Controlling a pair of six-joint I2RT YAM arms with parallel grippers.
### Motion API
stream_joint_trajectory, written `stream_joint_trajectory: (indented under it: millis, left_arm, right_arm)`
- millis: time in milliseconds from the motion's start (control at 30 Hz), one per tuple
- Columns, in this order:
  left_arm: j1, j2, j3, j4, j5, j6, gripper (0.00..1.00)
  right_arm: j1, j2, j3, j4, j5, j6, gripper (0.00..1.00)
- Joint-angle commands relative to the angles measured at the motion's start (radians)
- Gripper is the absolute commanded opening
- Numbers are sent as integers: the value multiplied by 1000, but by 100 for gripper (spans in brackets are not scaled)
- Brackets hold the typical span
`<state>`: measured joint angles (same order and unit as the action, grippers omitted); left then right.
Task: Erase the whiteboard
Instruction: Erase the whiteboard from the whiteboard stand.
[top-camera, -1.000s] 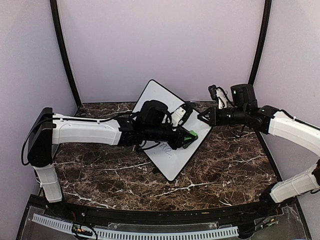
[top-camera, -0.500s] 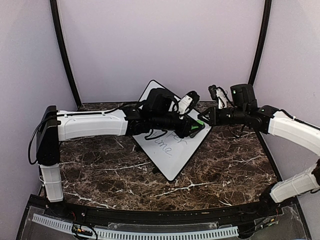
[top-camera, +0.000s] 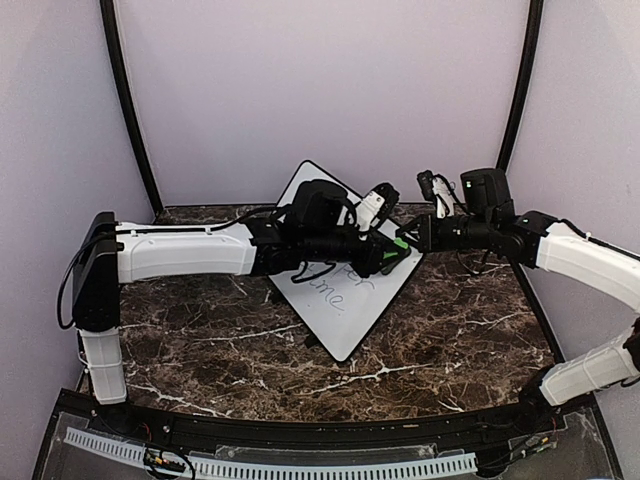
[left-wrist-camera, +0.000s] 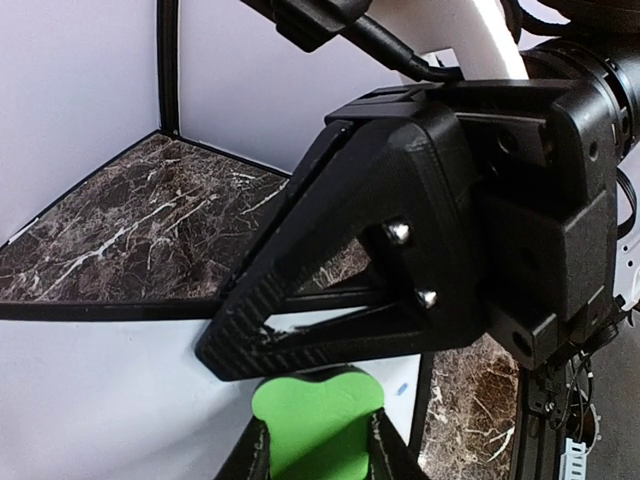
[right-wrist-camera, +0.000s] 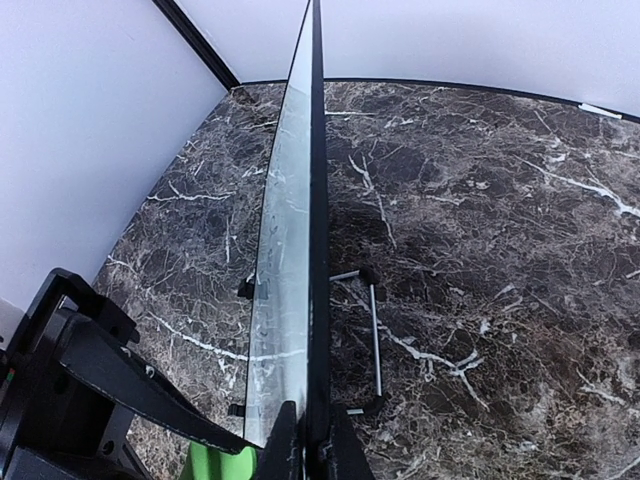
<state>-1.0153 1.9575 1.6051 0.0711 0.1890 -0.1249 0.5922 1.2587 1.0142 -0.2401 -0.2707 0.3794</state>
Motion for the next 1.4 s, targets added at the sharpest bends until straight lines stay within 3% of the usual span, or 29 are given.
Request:
stream_joint_trajectory:
  millis: [0, 333, 700, 967, 1367]
  left_arm:
    - [-26, 66, -98, -44, -31, 20, 3]
    - [-53, 55, -97, -42, -8, 38, 3]
    - [-55, -39, -285, 54, 23, 93, 3]
    - [-54, 6, -215, 92, -166, 100, 3]
    - [-52, -86, -322, 272, -343, 148, 1]
  right_arm:
    - [101, 19, -25, -25, -211, -100, 0]
    - [101, -2, -28, -39, -201, -102, 0]
    - [101, 10, -28, -26, -209, -100, 0]
    - [101, 5, -26, -33, -210, -96, 0]
    - [101, 12, -16, -33, -213, -79, 0]
